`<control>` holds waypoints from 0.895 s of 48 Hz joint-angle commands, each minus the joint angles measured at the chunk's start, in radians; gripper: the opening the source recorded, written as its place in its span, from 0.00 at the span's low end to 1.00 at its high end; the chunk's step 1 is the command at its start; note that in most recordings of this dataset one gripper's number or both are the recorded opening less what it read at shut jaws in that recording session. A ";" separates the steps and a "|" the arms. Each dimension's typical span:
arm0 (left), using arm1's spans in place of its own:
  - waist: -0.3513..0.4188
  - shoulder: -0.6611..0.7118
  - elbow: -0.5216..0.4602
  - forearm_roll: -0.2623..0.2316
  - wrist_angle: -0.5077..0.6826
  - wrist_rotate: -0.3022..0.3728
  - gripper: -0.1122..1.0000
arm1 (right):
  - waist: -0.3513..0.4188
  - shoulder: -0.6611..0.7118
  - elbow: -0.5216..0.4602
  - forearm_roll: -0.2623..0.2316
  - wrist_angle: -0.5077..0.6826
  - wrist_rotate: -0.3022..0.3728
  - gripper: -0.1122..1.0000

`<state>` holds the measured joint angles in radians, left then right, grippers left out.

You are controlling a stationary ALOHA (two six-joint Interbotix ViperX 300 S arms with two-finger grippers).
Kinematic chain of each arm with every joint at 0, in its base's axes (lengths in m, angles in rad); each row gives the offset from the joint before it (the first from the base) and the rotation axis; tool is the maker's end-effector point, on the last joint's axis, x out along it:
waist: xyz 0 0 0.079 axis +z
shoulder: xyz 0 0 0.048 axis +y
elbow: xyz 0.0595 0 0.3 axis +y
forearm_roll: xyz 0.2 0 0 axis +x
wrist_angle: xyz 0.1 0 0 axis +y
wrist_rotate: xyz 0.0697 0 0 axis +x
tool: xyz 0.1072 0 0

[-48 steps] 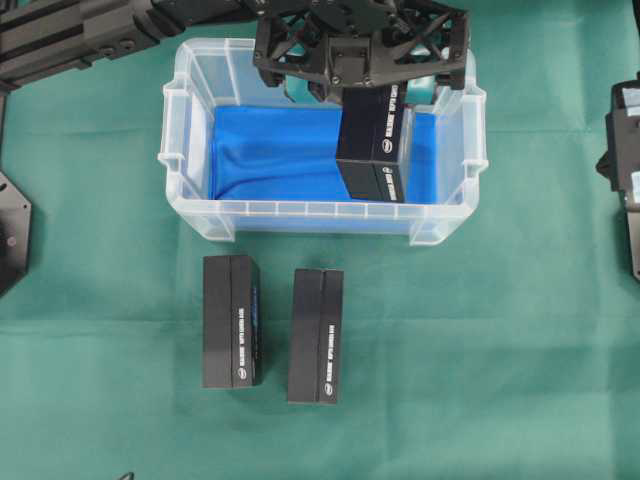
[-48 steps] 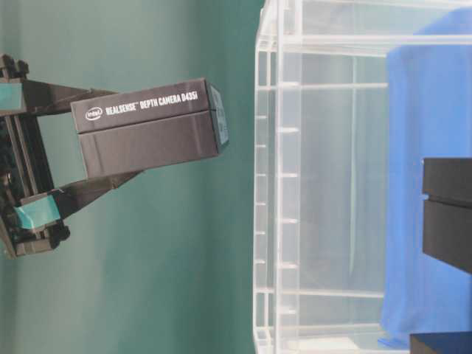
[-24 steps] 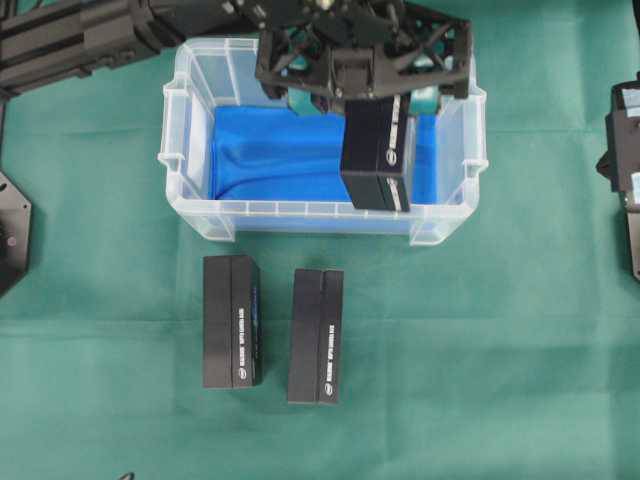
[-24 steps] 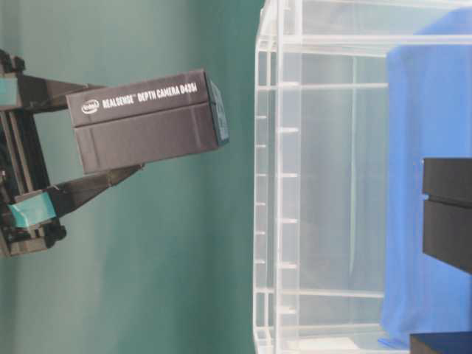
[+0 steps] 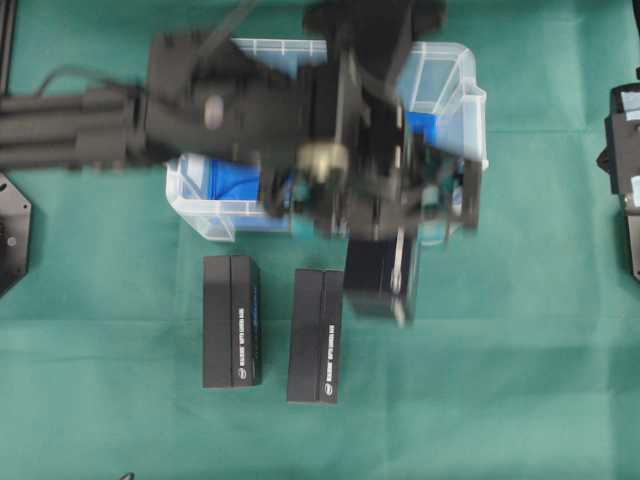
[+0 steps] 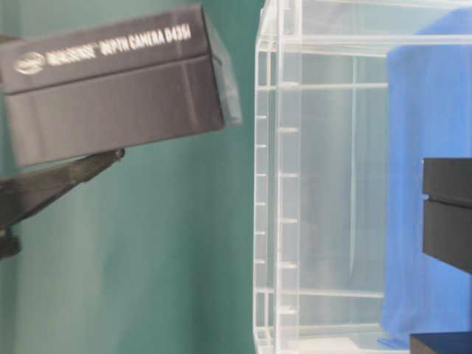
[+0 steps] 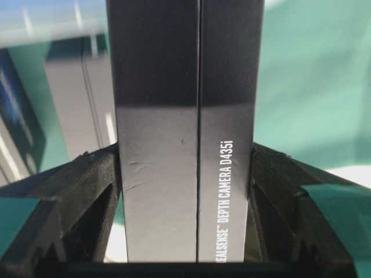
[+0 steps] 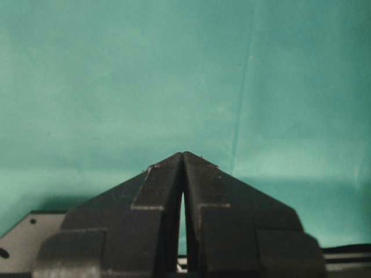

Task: Take the box out of the case with the left arm.
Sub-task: 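Carry the box out over the case front wall toward the table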

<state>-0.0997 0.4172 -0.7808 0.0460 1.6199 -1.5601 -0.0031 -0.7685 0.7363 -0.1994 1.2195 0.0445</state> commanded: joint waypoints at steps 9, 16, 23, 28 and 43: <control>-0.087 -0.052 -0.009 0.006 -0.005 -0.103 0.65 | -0.002 0.002 -0.012 -0.002 -0.003 -0.002 0.12; -0.110 -0.051 -0.009 0.012 -0.005 -0.161 0.65 | -0.002 0.003 -0.012 -0.002 -0.003 -0.002 0.12; -0.114 -0.051 -0.005 0.021 -0.005 -0.164 0.65 | -0.002 0.005 -0.011 -0.003 -0.003 -0.002 0.12; -0.114 -0.054 0.009 0.021 -0.008 -0.170 0.65 | -0.002 0.005 -0.012 -0.002 -0.003 -0.002 0.12; -0.130 -0.057 0.138 0.035 -0.166 -0.198 0.65 | -0.002 0.006 -0.011 -0.002 -0.005 0.000 0.12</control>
<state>-0.2178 0.4157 -0.6642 0.0690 1.4895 -1.7549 -0.0031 -0.7655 0.7363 -0.1979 1.2195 0.0445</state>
